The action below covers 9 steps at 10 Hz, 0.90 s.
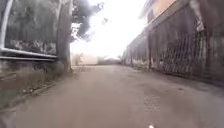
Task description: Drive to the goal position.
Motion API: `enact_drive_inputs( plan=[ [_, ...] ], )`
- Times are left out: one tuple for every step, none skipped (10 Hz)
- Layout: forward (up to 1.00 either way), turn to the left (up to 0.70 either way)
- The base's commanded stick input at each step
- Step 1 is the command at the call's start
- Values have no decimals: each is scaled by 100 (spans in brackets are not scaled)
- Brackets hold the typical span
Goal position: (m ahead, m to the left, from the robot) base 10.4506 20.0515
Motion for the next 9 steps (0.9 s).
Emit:
enact_drive_inputs(
  plan=[
    [100, 0],
    [100, 0],
    [100, 0],
    [100, 0],
    [100, 0],
    [100, 0],
    [100, 0],
    [100, 0],
    [100, 0]
  ],
)
